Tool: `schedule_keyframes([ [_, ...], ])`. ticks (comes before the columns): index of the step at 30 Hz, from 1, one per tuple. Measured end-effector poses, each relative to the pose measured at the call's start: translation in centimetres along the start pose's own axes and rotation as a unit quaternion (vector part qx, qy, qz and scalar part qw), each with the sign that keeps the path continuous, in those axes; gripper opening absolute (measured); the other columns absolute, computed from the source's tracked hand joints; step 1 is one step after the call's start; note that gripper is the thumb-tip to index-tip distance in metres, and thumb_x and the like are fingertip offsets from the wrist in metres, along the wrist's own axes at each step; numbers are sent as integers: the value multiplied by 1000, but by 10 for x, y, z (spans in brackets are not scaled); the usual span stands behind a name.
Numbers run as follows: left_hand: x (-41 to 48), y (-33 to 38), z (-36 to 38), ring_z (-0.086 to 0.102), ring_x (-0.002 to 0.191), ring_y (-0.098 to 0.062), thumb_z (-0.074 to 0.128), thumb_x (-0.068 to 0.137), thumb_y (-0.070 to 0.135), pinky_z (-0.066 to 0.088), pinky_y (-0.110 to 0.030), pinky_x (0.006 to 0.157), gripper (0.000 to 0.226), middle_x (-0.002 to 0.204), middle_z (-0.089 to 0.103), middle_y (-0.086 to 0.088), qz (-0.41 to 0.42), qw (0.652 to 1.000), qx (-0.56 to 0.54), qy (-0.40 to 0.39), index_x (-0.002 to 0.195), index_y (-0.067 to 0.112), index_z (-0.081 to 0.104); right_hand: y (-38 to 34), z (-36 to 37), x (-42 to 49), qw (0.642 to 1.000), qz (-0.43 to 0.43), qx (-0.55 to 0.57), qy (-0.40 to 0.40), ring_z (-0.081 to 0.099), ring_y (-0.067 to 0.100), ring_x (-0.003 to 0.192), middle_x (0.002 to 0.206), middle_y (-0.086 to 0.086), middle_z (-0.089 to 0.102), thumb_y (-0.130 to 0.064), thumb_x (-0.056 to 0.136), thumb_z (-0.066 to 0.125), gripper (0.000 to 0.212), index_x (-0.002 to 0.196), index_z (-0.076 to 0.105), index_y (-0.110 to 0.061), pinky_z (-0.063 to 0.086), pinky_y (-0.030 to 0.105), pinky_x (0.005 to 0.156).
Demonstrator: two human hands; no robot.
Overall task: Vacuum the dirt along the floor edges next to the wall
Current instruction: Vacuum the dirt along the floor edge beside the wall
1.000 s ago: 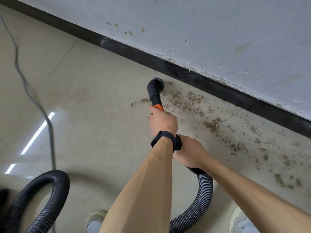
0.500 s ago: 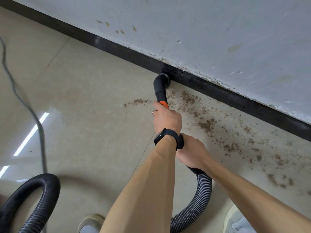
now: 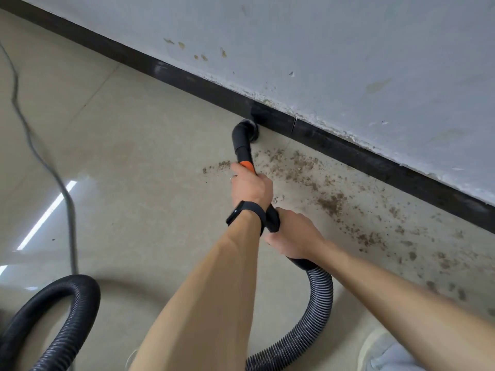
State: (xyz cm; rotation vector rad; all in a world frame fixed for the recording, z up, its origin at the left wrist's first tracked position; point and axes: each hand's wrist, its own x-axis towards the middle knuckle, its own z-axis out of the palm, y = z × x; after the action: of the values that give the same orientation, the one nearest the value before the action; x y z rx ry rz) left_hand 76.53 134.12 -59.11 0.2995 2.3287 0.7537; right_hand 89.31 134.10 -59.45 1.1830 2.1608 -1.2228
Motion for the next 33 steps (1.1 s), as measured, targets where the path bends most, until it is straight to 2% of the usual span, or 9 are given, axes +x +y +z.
schedule_keyframes([
  [5,-3,-24,-33,60,86,-35,48,92,15,50,-41,71,37,114,55,-21,-79,993,-85,38,125,7,34,-31,-15,-5,993,-41,-69,-91,71,24,70,79,3,71,-24,80,62,13,85,49,-24,58,39,66],
  [8,-17,-46,-42,57,80,-36,49,91,13,46,-38,68,32,110,55,-25,-108,984,-124,71,117,3,36,-37,-14,-16,983,-58,-99,-144,75,24,72,84,4,74,-24,82,66,18,88,49,-24,61,41,69],
  [11,-33,-65,-47,59,94,-45,50,87,16,54,-43,79,28,111,54,-27,-132,976,-147,88,107,5,34,-40,-9,-25,974,-74,-132,-170,74,25,75,86,4,72,-24,81,67,19,92,52,-22,60,39,69],
  [13,-40,-74,-48,60,90,-46,48,79,27,56,-49,83,34,101,55,-25,-149,970,-166,94,104,10,33,-40,-2,-30,970,-84,-150,-174,70,25,75,85,3,69,-24,80,66,18,92,52,-21,56,35,63],
  [17,-53,-92,-43,58,71,-37,49,76,29,57,-56,77,32,83,50,-8,-167,958,-206,105,98,25,27,-30,13,-39,968,-96,-169,-161,60,22,69,83,2,62,-24,81,65,18,90,50,-21,38,32,52],
  [20,-65,-102,-34,65,73,-40,52,84,25,58,-51,71,33,89,57,-14,-146,967,-184,102,107,24,29,-16,24,-48,968,-100,-175,-147,60,27,75,85,3,61,-24,80,63,19,93,49,-21,39,33,53],
  [23,-75,-106,-26,62,70,-41,51,94,17,57,-43,65,23,85,53,-11,-146,957,-230,94,110,21,36,-6,26,-55,968,-95,-187,-138,56,27,74,82,3,58,-25,79,61,19,90,45,-23,40,35,56],
  [27,-83,-98,-17,68,72,-40,53,87,25,59,-52,67,40,87,57,-11,-140,957,-236,97,120,25,29,3,19,-59,968,-85,-193,-135,57,23,71,81,2,59,-29,79,63,20,88,45,-25,40,34,55],
  [33,-68,-85,-13,67,74,-39,48,77,34,58,-53,70,41,93,57,-10,-130,958,-243,86,112,29,28,-2,7,-54,974,-74,-183,-109,59,22,69,79,3,61,-28,81,64,19,87,47,-23,37,33,52],
])
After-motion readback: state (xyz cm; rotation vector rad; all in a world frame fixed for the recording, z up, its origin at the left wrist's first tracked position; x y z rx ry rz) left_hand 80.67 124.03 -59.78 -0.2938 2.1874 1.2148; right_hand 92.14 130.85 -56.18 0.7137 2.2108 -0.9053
